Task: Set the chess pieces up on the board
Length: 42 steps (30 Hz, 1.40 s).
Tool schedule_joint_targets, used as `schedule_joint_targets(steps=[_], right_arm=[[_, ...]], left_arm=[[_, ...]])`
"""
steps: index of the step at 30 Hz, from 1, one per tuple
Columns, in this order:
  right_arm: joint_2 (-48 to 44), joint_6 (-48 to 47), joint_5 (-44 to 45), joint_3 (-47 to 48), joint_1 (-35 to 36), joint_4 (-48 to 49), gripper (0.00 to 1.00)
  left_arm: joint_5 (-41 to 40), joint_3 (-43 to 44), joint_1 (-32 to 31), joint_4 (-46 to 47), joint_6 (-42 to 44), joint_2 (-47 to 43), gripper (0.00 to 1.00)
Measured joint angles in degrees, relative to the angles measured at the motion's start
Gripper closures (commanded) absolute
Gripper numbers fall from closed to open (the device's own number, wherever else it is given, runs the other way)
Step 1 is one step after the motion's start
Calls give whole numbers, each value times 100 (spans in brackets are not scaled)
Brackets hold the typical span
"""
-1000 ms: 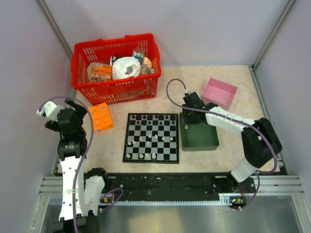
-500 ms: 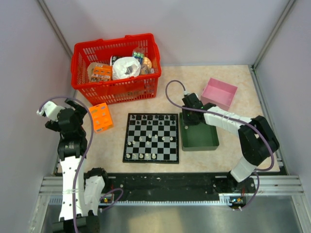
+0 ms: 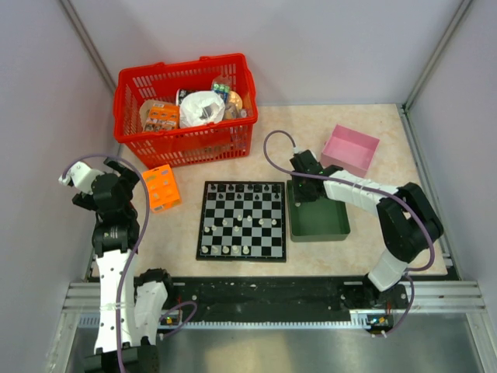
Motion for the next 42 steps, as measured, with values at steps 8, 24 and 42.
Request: schedule_joint_targets(steps=[8, 24, 42], right_arm=[[42, 0, 11, 0, 0, 0, 81], [2, -76, 114, 0, 0, -52, 92], [-1058, -234, 452, 490, 975, -728, 93]], left_arm=[[37, 0, 0, -2, 0, 0, 1], [79, 0, 0, 15, -2, 15, 1], [129, -2, 0, 44, -24, 48, 1]])
